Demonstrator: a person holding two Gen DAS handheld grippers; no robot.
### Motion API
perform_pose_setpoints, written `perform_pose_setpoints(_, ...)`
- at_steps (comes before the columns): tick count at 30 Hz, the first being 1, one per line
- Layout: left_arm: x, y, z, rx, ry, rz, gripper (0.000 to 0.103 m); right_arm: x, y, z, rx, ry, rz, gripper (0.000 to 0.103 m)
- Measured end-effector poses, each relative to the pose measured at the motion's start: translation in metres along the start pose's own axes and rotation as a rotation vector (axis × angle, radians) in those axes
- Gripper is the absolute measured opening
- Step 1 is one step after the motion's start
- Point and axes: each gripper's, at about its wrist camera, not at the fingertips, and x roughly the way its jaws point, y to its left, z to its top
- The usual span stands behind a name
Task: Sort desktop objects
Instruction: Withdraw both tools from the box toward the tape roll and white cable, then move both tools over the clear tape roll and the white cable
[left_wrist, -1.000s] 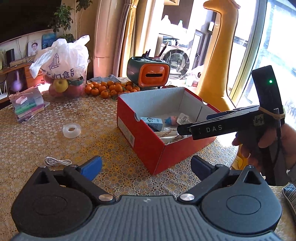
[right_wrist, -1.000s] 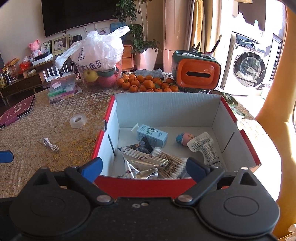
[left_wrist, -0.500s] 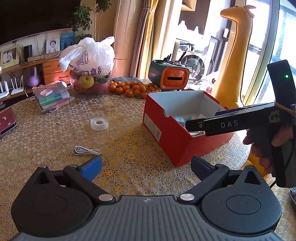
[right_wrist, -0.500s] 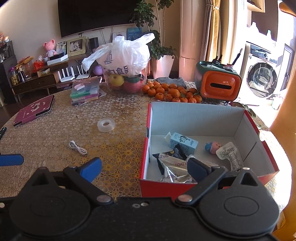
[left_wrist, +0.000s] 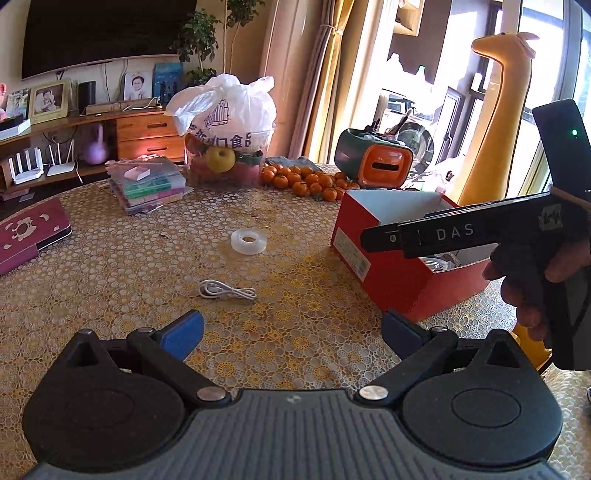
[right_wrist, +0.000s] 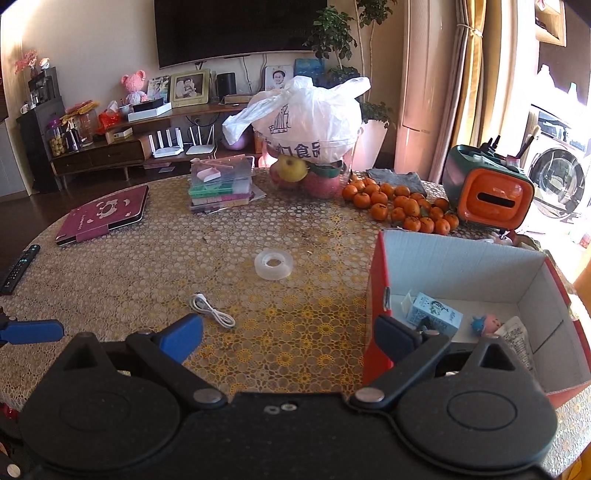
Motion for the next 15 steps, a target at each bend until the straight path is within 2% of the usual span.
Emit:
perform_pose_setpoints(7, 0.004, 0.028, -0.007, -0.042, -0.004, 0.028, 0.103, 0.023, 0.022, 0.008, -0.017, 0.015, 0.021, 0.1)
perform_pose_setpoints(15, 0.019, 0.06, -0.006, -0.078, -0.005, 0.103, 0.103, 0.051, 0.046, 0.022, -0.044, 0.023, 0.042, 0.1)
